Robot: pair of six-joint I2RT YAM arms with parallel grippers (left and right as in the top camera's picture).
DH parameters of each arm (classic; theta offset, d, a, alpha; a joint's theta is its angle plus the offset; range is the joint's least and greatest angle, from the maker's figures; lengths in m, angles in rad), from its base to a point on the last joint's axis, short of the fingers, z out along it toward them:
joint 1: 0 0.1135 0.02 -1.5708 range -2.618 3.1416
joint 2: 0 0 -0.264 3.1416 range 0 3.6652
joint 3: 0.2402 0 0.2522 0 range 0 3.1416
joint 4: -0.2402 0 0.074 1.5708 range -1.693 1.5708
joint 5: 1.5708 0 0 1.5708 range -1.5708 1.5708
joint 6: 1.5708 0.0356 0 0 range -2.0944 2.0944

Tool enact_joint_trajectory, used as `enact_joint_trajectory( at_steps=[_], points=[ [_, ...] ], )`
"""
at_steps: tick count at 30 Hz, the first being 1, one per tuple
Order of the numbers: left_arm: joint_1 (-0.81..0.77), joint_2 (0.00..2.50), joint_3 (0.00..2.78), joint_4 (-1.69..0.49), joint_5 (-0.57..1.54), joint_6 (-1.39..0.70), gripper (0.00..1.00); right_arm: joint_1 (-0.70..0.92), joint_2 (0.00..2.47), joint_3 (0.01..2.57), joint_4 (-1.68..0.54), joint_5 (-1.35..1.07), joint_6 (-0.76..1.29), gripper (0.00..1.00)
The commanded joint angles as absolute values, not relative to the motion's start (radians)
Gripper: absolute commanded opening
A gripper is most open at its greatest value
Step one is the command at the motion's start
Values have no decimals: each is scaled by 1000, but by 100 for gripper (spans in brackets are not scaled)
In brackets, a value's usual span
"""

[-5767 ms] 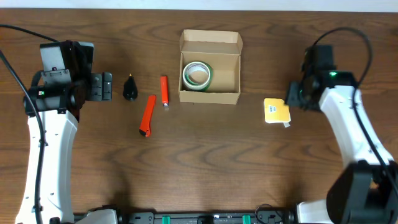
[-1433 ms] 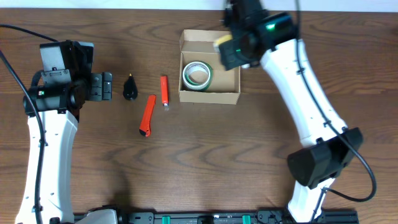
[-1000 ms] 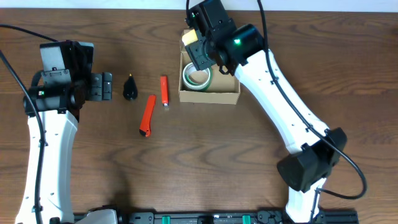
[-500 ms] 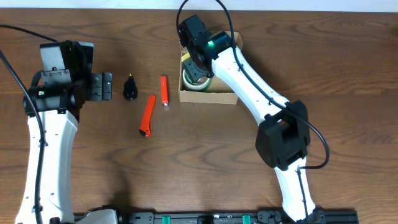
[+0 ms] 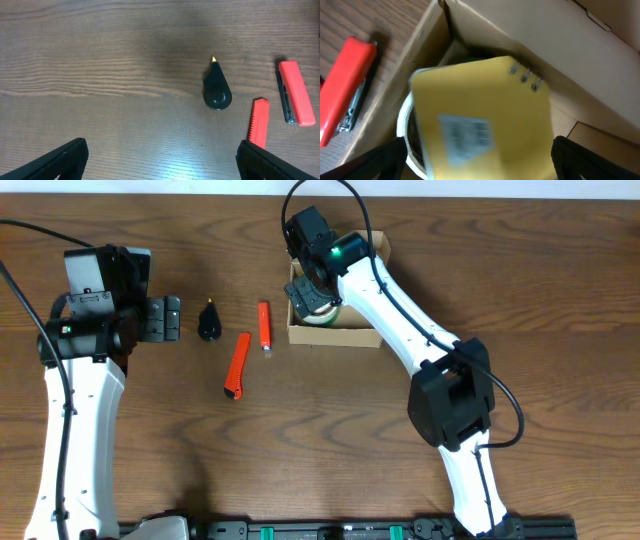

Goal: Pack container
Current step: 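Carry the yellow notepad into the box and release it on the tapes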

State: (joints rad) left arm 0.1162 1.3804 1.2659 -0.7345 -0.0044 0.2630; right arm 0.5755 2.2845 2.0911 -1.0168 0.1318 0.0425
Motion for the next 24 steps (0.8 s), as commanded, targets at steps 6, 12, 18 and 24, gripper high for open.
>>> enact_joint_trajectory(
  at_steps=[6, 12, 18, 24],
  points=[
    [119, 1383, 1287, -737, -10, 270, 95, 583, 2264, 2098, -1021, 158, 28, 95],
    [119, 1383, 1287, -737, -10, 270, 95, 583, 2191, 2124, -1033, 158, 28, 95],
    [119, 1383, 1287, -737, -10, 270, 95, 583, 2045, 2175, -1050, 199, 28, 96],
    [119, 1383, 1287, -737, -10, 269, 95, 535, 1870, 2180, -1084, 403, 28, 98]
  ],
)
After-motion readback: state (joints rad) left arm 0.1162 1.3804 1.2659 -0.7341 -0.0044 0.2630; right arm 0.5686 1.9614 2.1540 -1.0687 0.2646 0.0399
